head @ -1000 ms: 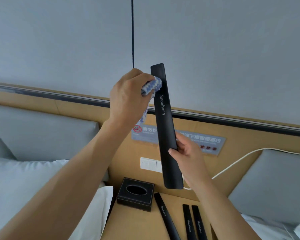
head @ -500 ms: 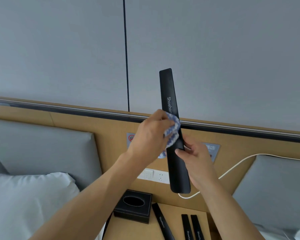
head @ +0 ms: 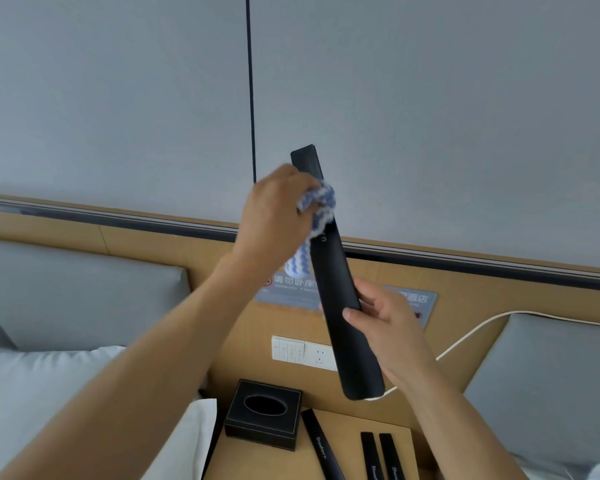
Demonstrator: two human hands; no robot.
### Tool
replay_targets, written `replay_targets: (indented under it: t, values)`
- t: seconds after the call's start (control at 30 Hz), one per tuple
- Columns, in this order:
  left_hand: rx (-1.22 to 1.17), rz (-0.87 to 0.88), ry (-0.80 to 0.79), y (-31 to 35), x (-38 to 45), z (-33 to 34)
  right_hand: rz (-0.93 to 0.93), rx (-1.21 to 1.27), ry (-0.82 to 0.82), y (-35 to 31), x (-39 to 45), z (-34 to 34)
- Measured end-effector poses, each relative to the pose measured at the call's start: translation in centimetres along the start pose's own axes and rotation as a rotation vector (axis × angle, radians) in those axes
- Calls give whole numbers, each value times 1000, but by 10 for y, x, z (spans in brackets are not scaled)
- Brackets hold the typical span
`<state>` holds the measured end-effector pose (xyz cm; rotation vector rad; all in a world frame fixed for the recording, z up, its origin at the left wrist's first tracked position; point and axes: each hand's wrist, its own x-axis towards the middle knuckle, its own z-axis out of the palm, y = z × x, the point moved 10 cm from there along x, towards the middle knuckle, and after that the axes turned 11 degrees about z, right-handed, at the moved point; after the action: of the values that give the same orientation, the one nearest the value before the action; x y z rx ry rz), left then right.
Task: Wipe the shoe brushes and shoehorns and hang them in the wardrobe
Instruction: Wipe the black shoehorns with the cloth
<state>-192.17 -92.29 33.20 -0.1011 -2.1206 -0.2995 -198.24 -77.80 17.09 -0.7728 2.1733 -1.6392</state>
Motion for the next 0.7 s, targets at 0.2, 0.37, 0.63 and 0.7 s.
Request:
replay_targets:
  t: [0.2,0.37,0.63,0.7]
  values:
    - [90,-20,6,-16,41,-15,-27,-2,-24,-1,-3,22]
    - [13,70,-119,21,17,17,-66,194,-19,-17,4,18]
    - [-96,175,-276,51,-26,52,54,642,-139,-6,13,6]
    - [-110,197,-318,57,-32,55,76,756,-231,-7,13,7]
